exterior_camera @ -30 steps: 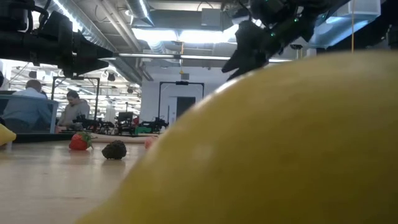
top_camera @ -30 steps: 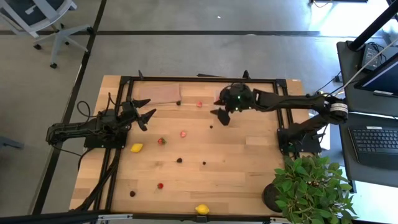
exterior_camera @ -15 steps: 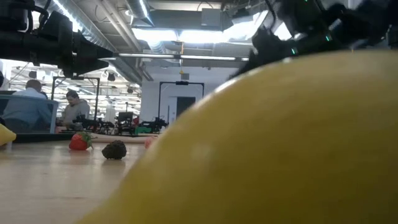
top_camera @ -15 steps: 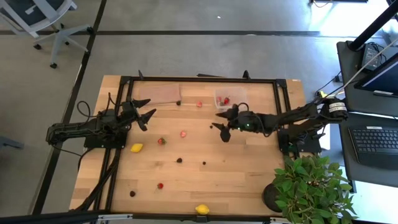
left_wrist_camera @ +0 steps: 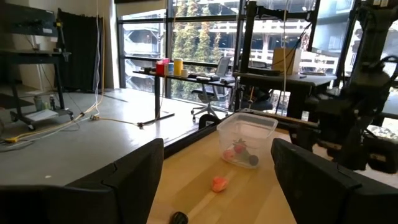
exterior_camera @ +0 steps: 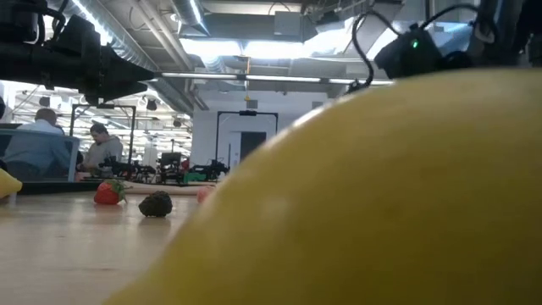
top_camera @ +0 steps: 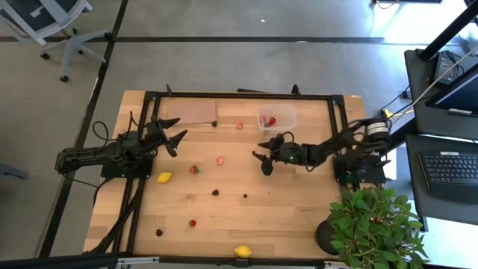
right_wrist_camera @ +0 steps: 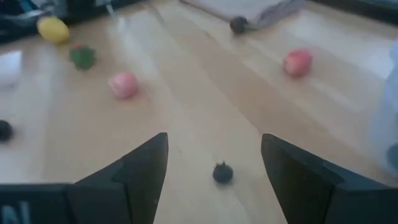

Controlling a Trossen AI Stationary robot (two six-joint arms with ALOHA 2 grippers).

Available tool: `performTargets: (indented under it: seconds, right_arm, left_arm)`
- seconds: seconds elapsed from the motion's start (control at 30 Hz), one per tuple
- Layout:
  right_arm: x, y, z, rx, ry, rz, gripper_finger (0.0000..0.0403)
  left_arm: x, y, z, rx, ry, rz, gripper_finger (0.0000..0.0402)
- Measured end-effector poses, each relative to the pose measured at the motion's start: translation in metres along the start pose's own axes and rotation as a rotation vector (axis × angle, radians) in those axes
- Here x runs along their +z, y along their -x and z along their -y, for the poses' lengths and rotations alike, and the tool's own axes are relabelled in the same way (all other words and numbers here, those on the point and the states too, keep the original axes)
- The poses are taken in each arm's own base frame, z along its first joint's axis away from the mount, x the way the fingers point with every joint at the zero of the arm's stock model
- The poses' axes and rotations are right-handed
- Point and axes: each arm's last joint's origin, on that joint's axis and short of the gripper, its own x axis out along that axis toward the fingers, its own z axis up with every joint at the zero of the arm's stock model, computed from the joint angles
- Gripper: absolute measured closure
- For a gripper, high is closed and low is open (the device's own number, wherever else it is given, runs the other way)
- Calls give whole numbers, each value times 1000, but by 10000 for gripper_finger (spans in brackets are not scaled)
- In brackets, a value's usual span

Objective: Pick and placing Produce into tupperware
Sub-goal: Put the blueberry into the transparent bin

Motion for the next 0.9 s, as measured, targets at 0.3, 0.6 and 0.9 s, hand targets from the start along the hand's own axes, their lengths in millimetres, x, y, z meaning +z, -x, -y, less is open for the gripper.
performTargets:
  seconds: [0.3, 0.6, 0.9]
  right_arm:
    - [-19, -38, -7, -21, 53, -63, 144]
    - [-23, -48, -7, -118, 74, -98, 181]
    - [-28, -46, -5, -154, 60, -144, 265]
  left_arm:
    - [0, 0, 0, 0, -2, 0, 111]
    - [0, 0, 0, -5, 0, 0, 111]
    - [0, 0, 0, -6, -1, 0, 111]
